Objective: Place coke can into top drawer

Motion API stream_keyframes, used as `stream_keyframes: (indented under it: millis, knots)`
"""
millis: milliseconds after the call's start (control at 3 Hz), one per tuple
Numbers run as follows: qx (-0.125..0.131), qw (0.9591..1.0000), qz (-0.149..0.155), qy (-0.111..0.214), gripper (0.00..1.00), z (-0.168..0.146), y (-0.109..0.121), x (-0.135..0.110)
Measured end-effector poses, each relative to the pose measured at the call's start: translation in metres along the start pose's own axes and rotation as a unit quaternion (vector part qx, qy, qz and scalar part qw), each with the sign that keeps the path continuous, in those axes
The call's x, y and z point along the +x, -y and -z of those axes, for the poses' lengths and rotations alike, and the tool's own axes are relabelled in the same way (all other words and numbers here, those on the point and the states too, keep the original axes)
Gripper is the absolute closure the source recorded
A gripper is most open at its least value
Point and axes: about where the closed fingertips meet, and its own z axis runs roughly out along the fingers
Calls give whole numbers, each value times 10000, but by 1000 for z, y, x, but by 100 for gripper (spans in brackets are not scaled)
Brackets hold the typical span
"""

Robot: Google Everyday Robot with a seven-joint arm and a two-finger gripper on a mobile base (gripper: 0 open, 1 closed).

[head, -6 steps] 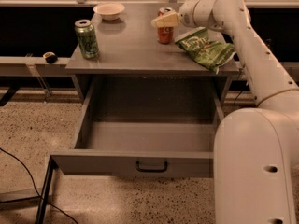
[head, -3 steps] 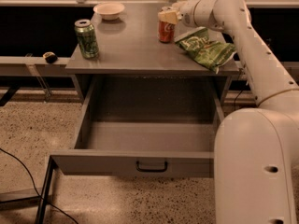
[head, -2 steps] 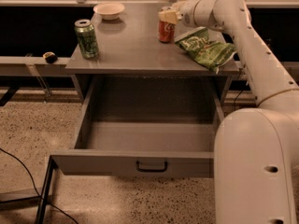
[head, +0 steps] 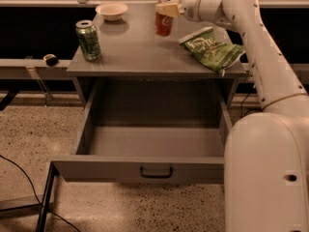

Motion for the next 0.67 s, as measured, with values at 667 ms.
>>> stream_keyframes:
  millis: [667]
  knots:
    - [-467, 9945, 676, 643, 100, 43, -55, -45]
